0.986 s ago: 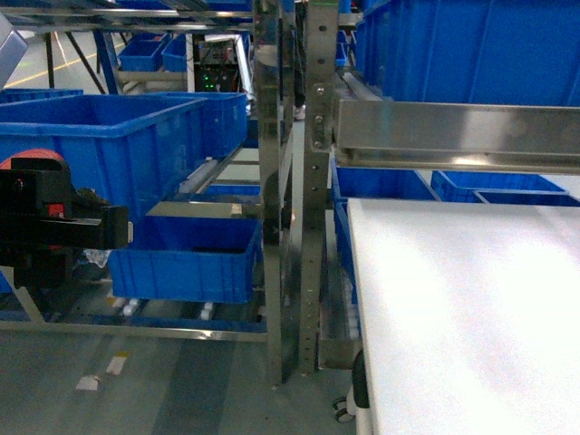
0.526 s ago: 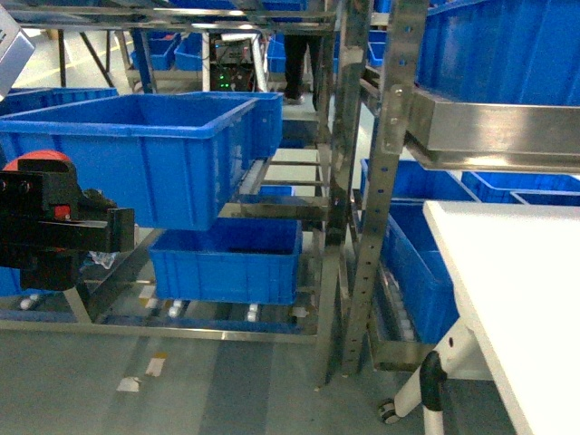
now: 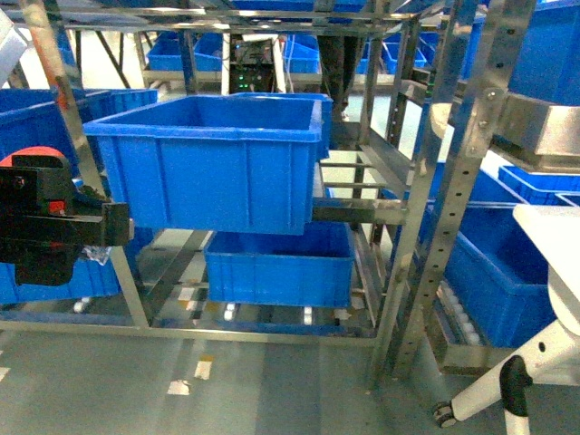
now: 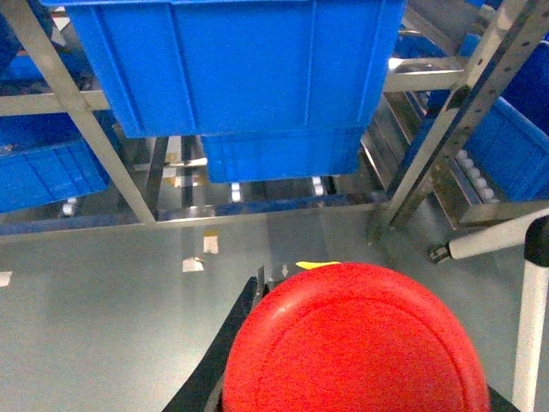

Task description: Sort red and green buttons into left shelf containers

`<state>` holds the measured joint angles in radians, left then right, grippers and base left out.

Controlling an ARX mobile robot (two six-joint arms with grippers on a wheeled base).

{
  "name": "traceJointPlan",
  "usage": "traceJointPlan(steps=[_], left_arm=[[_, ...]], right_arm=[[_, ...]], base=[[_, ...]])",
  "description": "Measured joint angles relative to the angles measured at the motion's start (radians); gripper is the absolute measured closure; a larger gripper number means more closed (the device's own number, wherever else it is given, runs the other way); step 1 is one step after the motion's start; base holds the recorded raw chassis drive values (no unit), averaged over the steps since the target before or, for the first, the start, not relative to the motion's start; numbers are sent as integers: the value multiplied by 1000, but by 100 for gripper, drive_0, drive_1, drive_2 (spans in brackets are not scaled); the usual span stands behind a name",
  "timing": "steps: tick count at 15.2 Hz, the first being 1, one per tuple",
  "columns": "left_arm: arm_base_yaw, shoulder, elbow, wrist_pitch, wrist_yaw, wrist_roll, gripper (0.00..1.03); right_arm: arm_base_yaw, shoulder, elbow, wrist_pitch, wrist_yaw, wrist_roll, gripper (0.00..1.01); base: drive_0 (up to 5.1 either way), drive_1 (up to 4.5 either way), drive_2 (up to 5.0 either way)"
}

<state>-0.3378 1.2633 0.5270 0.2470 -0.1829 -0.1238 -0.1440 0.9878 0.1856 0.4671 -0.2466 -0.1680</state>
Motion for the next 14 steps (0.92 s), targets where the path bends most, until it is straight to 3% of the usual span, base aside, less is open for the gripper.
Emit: traceJointPlan(steps=[14], left_arm=[[-1,0,0,1,2,0,77]], right_arm=[[0,-1,0,2,0,0,73]], base=[[-496,250,250]])
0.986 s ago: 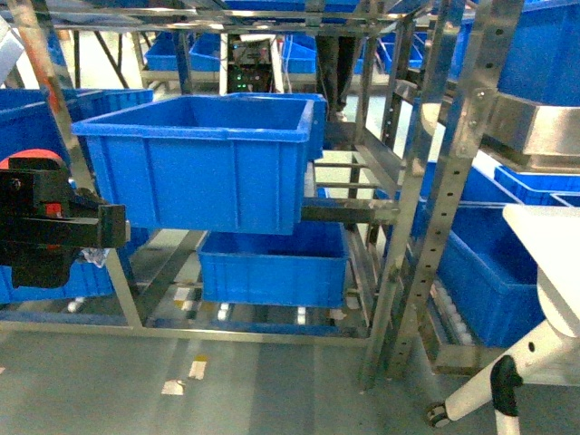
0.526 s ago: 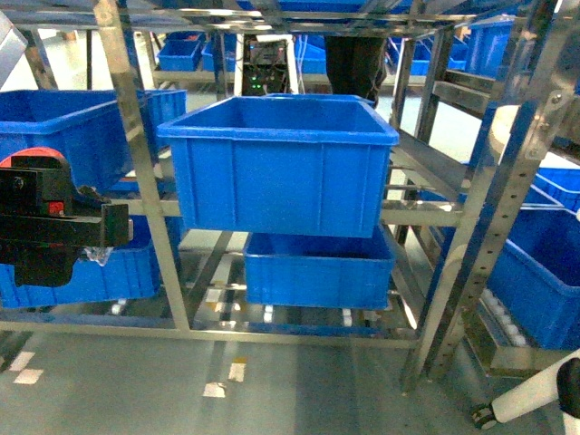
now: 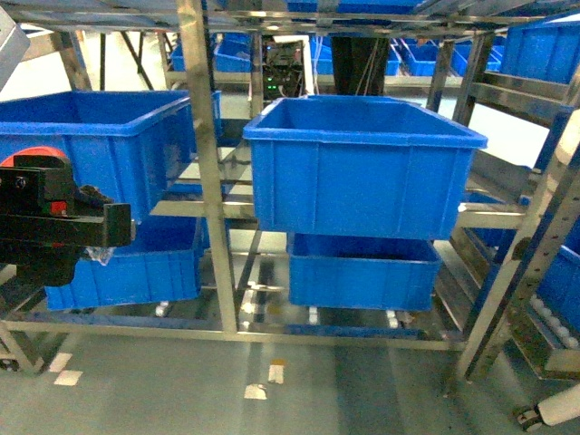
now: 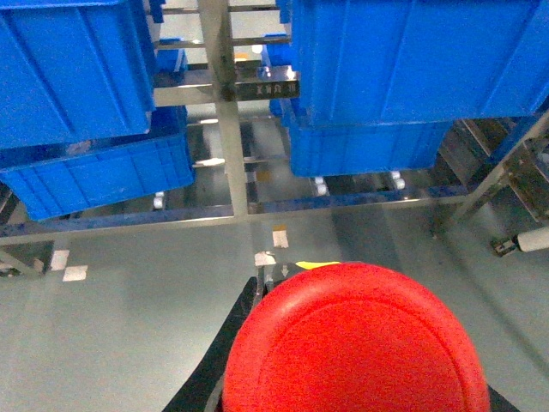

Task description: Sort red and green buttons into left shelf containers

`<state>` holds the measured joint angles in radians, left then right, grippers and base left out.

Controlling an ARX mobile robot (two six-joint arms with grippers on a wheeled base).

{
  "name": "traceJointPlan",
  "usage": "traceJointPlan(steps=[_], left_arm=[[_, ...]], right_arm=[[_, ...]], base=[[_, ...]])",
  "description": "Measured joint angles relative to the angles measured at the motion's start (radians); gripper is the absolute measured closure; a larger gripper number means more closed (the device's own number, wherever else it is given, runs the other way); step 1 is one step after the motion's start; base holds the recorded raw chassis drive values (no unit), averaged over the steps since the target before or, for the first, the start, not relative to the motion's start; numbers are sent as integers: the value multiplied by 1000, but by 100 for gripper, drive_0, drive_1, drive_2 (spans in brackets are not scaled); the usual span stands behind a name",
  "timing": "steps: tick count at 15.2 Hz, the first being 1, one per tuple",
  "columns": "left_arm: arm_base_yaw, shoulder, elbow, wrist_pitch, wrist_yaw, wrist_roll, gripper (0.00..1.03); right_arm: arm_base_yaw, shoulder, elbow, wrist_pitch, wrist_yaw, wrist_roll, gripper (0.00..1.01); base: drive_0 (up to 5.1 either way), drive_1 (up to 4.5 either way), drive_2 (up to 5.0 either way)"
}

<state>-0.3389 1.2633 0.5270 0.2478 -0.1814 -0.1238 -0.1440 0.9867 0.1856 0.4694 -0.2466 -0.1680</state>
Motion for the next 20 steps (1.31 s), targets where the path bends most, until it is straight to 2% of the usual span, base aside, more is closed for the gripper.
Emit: traceJointPlan(steps=[12,16,20], left_arm=[[0,0,0,-2,0,0,77],[11,0,0,0,-11,0,77],[-4,-2,0,-7,2,0,77]], right_arm=[[0,1,0,-1,0,0,73],[6,0,0,0,-7,0,73],[6,0,0,-2,-3,0,73]], base=[[-497,248,248],[0,0,0],[-9,369,-388]])
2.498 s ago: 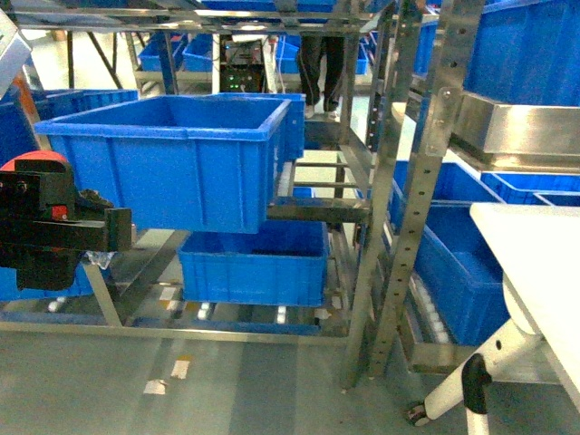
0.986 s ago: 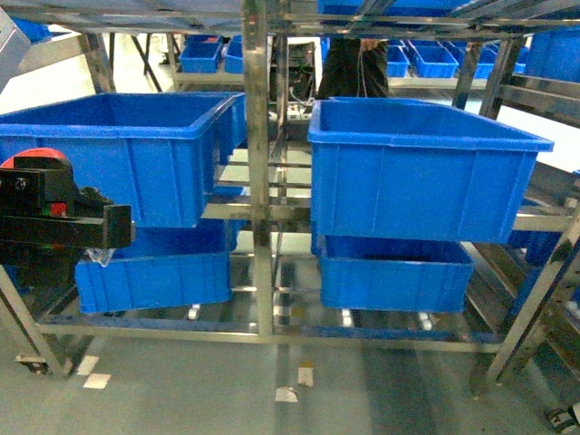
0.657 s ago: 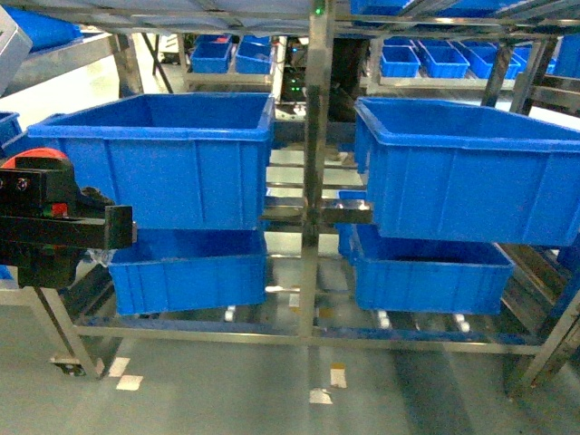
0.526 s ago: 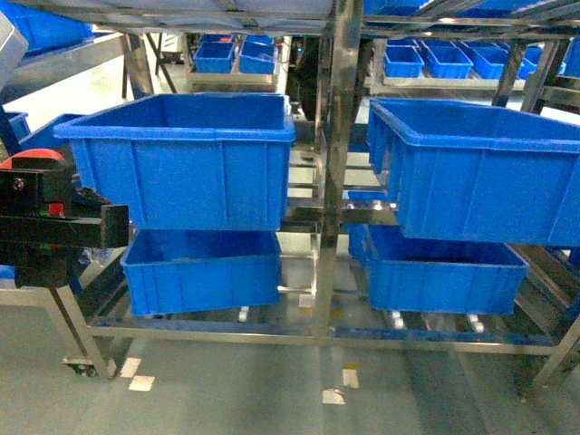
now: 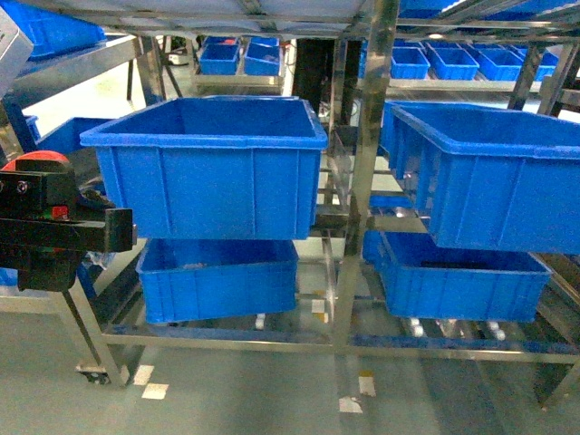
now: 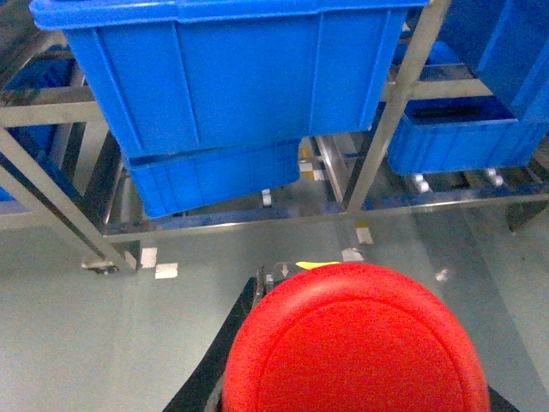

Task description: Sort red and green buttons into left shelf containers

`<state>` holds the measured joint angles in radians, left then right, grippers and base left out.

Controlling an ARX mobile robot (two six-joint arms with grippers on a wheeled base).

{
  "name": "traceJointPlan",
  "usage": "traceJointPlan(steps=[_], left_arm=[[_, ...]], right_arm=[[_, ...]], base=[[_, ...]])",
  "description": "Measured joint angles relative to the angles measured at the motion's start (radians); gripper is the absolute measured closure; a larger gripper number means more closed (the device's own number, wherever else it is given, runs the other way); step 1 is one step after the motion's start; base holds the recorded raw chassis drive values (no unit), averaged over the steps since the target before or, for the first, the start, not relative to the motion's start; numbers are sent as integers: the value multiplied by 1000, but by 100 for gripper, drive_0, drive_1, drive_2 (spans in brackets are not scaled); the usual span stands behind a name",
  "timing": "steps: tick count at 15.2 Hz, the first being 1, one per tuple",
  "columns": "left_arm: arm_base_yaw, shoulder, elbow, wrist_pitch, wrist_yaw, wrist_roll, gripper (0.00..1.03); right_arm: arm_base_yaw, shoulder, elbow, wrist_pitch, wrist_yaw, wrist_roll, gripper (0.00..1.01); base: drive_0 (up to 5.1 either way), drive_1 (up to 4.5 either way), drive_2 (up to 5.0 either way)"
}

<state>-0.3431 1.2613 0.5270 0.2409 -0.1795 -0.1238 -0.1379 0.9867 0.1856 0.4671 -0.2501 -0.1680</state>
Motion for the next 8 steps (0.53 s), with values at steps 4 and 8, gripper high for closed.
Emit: traceJointPlan(steps=[4,8], left_arm=[[1,0,0,6,-1,0,77],[1,1,0,7,-1,0,77]], right_arm=[[0,0,0,1,0,0,73],[0,0,0,4,0,0,73]], base=[[-1,415,-418],[-3,413,-420]])
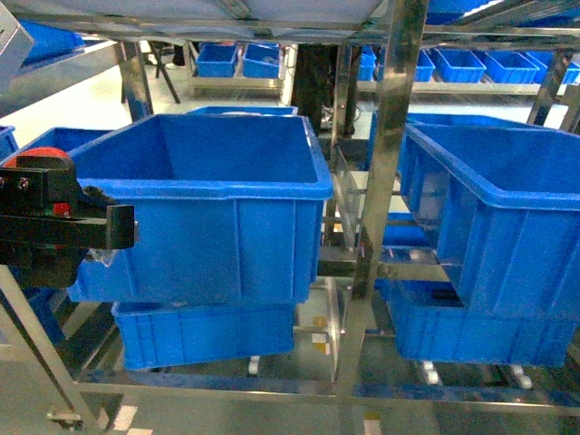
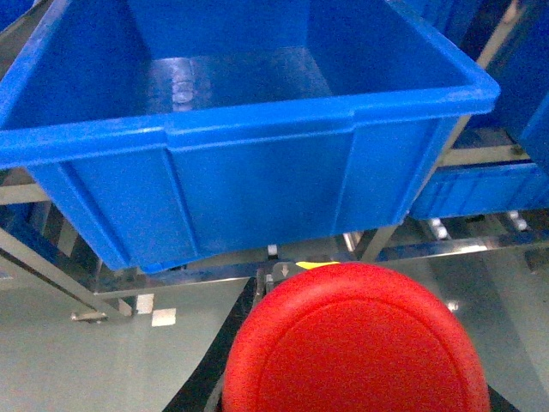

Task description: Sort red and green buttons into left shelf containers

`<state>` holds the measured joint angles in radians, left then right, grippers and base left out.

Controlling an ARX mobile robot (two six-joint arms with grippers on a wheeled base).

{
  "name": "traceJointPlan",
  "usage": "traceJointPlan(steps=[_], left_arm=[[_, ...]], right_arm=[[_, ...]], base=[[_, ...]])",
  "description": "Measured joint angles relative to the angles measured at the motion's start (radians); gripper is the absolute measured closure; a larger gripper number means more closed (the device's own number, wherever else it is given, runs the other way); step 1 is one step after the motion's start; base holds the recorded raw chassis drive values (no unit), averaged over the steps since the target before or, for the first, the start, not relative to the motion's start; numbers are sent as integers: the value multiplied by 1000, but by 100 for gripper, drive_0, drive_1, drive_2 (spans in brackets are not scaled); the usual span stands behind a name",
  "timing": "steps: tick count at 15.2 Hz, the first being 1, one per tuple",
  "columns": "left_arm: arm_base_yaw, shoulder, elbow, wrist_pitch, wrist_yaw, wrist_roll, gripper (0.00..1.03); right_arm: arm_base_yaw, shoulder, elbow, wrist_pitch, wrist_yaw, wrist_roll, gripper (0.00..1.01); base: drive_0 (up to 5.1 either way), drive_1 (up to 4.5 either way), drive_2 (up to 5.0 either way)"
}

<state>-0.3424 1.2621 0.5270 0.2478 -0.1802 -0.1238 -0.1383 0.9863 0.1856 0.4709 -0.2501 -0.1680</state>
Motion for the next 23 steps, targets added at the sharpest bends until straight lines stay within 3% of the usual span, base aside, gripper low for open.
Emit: traceJointPlan(steps=[8,13,17,20,23], left_arm=[[0,1,0,-2,-2,0,77],[5,6,2,-2,-2,0,77],[5,6,2,-1,-3,0,77],[-7,5,2,0,8,0,77],[11,5,2,-6,-9,0,77]], right_arm=[[0,0,0,-1,0,0,73],[0,6,0,-2,0,0,73],[0,6,0,-2,0,0,73],[-2,6,0,-4,8,0,73],[1,5,0,0,2,0,73]], base=[[-7,397,-410],[0,0,0],[428,-245,-245],[0,0,0],[413,-55,-343]])
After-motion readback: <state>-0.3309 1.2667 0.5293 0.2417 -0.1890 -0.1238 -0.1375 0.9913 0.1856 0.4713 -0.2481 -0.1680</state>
